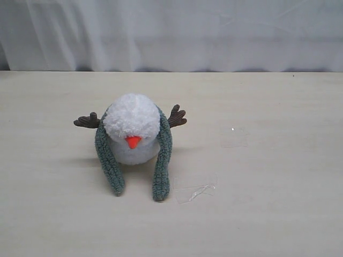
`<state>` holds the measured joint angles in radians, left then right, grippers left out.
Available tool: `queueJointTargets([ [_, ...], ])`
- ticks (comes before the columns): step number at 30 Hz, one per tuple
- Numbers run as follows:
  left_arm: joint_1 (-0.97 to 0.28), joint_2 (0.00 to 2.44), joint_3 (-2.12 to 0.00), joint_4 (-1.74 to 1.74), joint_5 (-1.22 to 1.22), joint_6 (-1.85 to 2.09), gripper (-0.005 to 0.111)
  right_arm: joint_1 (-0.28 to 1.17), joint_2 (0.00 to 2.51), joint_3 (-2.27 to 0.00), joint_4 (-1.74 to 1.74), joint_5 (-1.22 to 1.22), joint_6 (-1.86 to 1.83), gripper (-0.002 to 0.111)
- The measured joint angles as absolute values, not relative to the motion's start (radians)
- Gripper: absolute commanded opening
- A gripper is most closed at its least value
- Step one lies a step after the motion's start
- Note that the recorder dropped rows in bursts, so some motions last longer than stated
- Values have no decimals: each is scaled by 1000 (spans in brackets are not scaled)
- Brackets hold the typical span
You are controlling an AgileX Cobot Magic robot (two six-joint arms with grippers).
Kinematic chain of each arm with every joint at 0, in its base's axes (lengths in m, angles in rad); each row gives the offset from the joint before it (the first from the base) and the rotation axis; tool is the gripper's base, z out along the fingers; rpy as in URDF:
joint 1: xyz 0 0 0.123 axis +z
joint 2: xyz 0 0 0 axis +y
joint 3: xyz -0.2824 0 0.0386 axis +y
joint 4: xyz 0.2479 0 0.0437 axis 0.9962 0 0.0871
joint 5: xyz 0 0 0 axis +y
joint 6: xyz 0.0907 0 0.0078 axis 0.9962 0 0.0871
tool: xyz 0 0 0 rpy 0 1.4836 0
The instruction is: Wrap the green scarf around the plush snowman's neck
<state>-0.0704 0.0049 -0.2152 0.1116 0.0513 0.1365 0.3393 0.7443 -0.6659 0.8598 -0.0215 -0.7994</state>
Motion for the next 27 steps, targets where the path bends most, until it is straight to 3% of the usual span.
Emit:
queueJointTargets([
  [19,-70,3,-3,118,82,134,0,339,744,-666,860,-22,-799,4],
  [27,-70,3,-3,118,243,91,0,339,744,-666,860,-22,-799,4],
])
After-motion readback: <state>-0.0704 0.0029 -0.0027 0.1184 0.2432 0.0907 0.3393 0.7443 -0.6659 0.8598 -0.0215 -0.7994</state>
